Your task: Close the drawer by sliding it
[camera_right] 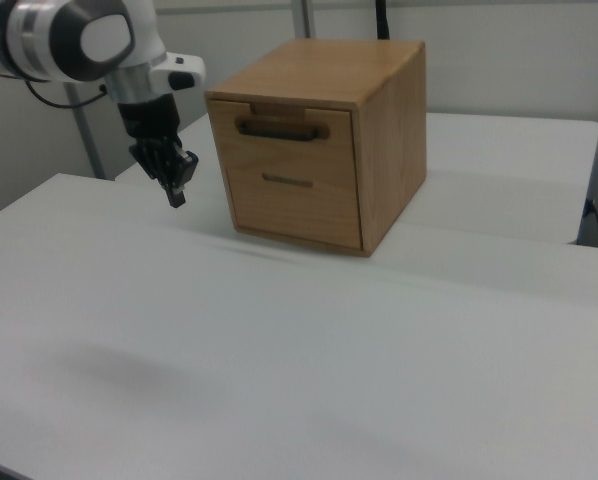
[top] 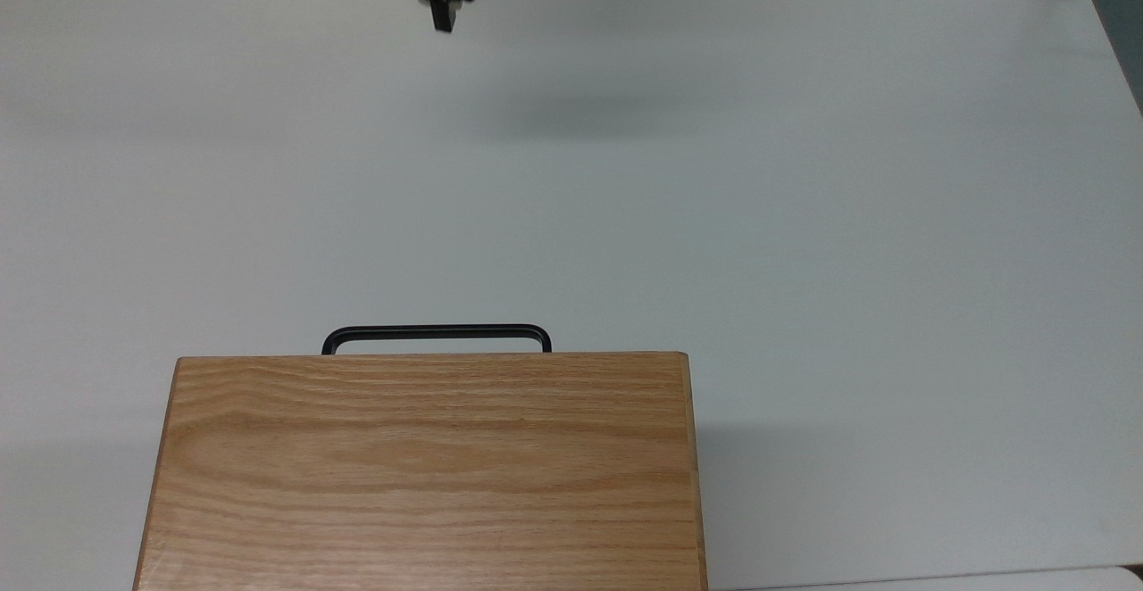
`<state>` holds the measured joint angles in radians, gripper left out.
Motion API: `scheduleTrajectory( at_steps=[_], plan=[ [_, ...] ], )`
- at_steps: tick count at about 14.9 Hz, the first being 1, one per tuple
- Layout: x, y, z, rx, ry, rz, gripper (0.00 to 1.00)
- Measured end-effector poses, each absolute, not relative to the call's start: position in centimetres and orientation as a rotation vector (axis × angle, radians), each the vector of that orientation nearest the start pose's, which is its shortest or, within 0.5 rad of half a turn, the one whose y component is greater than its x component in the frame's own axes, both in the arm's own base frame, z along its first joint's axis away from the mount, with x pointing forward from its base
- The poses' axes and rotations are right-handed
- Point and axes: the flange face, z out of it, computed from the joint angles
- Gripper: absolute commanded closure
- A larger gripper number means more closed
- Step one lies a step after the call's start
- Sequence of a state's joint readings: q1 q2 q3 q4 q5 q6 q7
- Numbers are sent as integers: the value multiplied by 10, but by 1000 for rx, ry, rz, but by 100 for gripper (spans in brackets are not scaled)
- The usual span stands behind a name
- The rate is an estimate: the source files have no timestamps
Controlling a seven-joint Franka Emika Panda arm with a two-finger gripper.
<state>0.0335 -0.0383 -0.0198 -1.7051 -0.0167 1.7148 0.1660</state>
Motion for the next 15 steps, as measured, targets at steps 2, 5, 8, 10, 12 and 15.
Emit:
scheduleTrajectory(
  at_steps=[2,5,8,10,12,15],
  plan=[
    [542,6,604,-3143,236,-78,29],
    [538,6,608,-3145,205,-81,4],
    [537,6,602,-3151,134,-56,0],
    [536,6,602,-3173,114,-49,0],
    [534,8,599,-3195,91,-9,0],
    [533,9,599,-3202,71,5,0]
  ],
)
